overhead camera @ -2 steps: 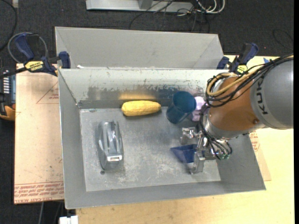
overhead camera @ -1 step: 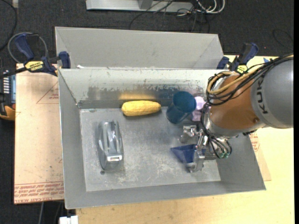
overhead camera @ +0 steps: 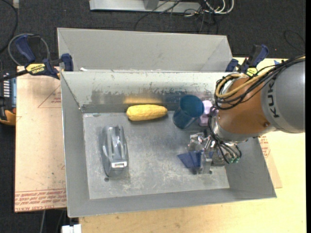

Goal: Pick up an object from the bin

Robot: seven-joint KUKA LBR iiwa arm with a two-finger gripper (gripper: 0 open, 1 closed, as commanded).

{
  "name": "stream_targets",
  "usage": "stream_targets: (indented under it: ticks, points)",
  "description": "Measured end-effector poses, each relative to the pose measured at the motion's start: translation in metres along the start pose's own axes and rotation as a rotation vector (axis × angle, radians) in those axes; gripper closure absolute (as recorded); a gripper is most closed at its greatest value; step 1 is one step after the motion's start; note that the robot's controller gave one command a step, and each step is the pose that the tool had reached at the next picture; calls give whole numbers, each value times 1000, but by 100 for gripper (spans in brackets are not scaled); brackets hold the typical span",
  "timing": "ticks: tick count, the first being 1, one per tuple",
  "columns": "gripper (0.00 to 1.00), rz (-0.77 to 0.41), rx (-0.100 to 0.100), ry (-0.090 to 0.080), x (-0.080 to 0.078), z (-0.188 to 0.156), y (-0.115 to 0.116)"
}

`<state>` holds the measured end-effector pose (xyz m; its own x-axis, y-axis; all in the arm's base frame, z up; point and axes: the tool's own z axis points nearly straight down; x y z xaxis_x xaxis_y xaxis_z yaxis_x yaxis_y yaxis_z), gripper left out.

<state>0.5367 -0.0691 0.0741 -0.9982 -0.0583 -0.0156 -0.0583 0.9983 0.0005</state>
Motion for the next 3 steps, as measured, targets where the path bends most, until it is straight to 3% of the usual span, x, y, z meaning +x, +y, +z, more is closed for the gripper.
stream_targets:
  ticks: [2,3]
  points:
    - [100,-1,-1,2,1,-8,1]
    - [100,-1,-2,7,2,-34,1]
